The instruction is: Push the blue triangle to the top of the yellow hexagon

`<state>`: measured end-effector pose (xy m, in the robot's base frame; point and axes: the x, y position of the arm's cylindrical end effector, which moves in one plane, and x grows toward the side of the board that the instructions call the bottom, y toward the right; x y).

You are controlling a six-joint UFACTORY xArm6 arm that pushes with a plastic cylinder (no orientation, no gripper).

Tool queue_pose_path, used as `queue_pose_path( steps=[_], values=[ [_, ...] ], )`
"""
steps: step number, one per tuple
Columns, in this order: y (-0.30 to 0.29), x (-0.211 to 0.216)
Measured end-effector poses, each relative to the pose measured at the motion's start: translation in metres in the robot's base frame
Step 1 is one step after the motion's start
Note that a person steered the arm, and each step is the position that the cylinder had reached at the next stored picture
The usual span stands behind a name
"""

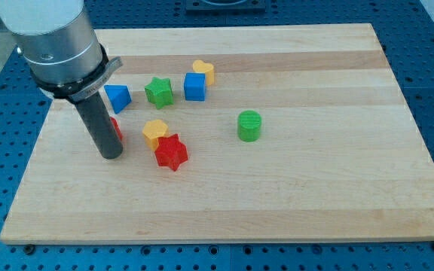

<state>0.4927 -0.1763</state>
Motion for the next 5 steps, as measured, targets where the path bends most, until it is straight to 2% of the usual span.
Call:
queue_pose_path(
  steps=[3,4,5],
  values=[
    [-0.012,-0.004],
    [-0.045,-0.002],
    [-0.052,-0.006]
  ],
)
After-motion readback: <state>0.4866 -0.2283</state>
